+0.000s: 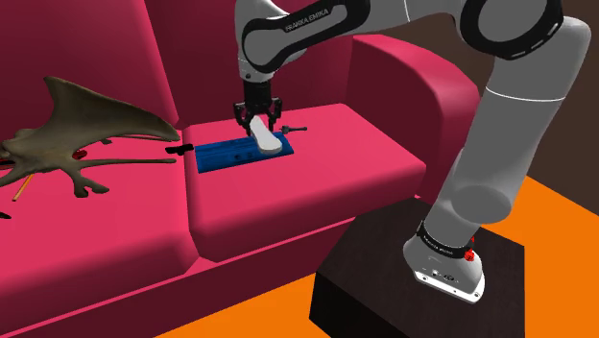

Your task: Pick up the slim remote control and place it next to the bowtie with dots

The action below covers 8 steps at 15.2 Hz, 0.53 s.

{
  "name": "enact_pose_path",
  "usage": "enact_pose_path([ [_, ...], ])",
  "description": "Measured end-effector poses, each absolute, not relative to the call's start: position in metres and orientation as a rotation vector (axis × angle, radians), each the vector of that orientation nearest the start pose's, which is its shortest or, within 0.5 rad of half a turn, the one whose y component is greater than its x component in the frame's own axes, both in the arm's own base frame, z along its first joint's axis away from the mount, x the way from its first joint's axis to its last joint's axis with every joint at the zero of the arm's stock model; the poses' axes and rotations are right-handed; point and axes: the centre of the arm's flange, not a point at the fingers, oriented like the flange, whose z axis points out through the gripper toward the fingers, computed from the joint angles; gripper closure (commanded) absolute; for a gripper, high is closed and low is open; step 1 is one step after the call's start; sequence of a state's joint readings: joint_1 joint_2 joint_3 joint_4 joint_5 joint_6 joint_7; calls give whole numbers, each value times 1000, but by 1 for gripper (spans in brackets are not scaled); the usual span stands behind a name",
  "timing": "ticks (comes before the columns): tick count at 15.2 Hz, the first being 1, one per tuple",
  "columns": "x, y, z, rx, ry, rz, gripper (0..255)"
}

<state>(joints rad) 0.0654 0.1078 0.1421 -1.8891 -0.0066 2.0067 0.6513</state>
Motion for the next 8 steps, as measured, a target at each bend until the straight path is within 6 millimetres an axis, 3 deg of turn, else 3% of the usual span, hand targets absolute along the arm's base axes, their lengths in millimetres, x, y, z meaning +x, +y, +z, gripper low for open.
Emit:
enact_pose_path([
  [8,606,222,447,-3052,685,-9,255],
])
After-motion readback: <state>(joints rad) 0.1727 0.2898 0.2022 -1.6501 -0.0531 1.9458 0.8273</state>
